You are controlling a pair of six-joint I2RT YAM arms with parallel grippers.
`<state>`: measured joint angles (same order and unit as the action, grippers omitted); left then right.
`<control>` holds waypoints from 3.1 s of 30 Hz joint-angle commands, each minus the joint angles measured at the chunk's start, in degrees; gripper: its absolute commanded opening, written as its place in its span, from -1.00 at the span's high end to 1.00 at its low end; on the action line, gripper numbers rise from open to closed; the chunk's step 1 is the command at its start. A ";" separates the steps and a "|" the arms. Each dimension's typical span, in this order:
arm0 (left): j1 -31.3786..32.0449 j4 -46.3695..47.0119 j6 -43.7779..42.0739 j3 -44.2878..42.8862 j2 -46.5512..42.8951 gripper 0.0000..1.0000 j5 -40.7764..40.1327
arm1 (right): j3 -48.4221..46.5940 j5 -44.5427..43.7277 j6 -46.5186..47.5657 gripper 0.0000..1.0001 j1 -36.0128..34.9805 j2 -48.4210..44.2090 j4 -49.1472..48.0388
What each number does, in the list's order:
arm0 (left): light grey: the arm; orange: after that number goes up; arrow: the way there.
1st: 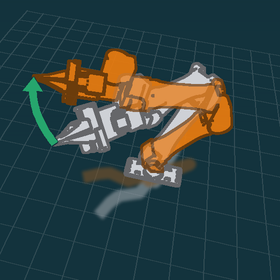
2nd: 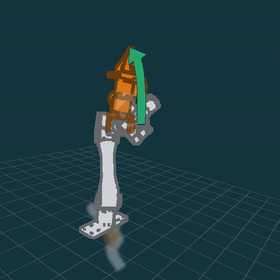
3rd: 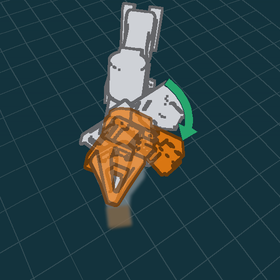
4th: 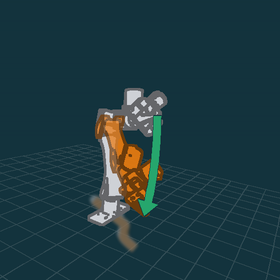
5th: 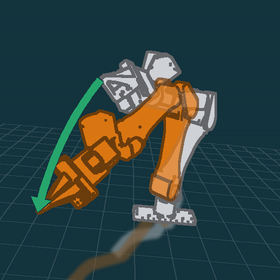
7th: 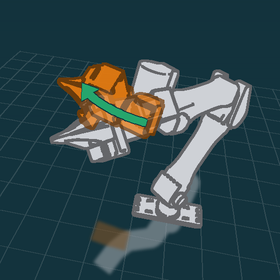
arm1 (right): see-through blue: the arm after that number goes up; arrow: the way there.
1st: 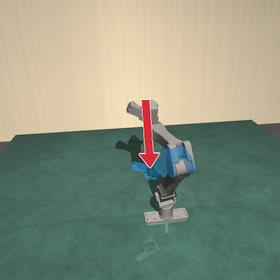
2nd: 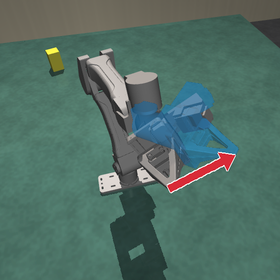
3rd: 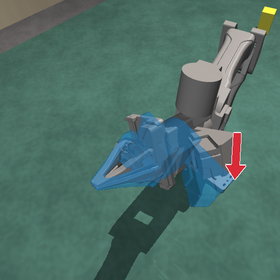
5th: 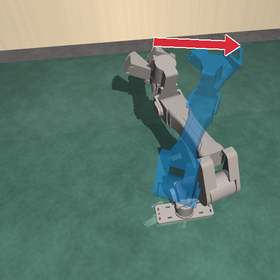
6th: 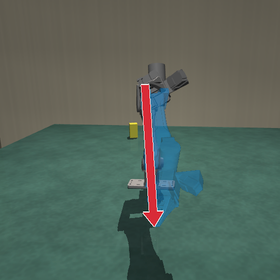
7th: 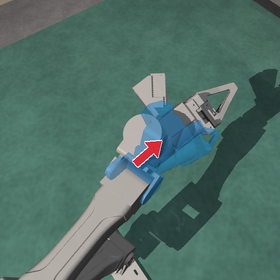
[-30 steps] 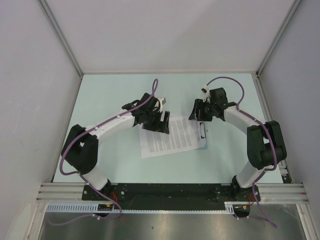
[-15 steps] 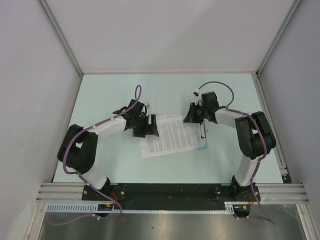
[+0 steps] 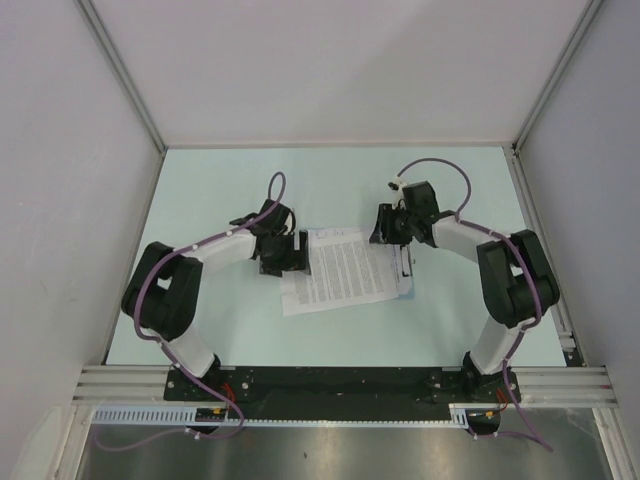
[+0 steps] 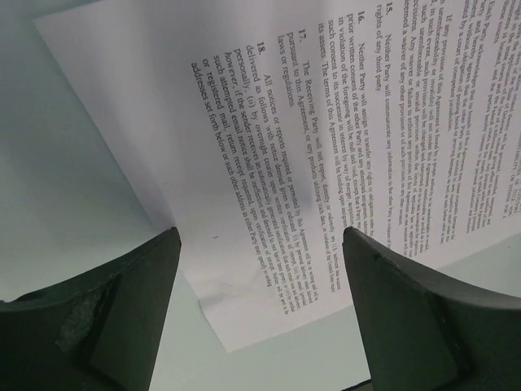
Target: Put the files into the folder
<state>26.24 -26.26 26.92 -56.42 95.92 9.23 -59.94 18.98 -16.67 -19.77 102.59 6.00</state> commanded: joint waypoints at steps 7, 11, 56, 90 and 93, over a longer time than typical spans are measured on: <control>1.45 -0.11 0.77 -6.68 -2.14 -0.74 1.04 | -1.05 1.41 1.81 0.07 0.26 -2.13 0.68; 1.36 -0.11 0.68 -7.21 1.46 -0.74 0.88 | -1.05 3.08 1.46 0.14 1.05 1.47 -0.72; 0.48 -6.43 -3.71 -4.66 -7.85 -0.77 -5.89 | -1.05 5.98 4.45 0.55 4.13 5.61 -8.81; -5.32 4.11 5.86 2.11 -3.37 -0.86 -4.48 | 4.21 -3.87 0.85 -0.20 0.17 -17.32 11.49; -5.32 3.94 5.87 0.97 -2.15 -0.85 -5.72 | 8.34 -5.35 -0.29 -0.22 -2.81 -21.89 11.67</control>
<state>20.78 -24.82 31.40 -52.51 92.51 4.69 -55.70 15.73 -15.09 -19.22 86.13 14.52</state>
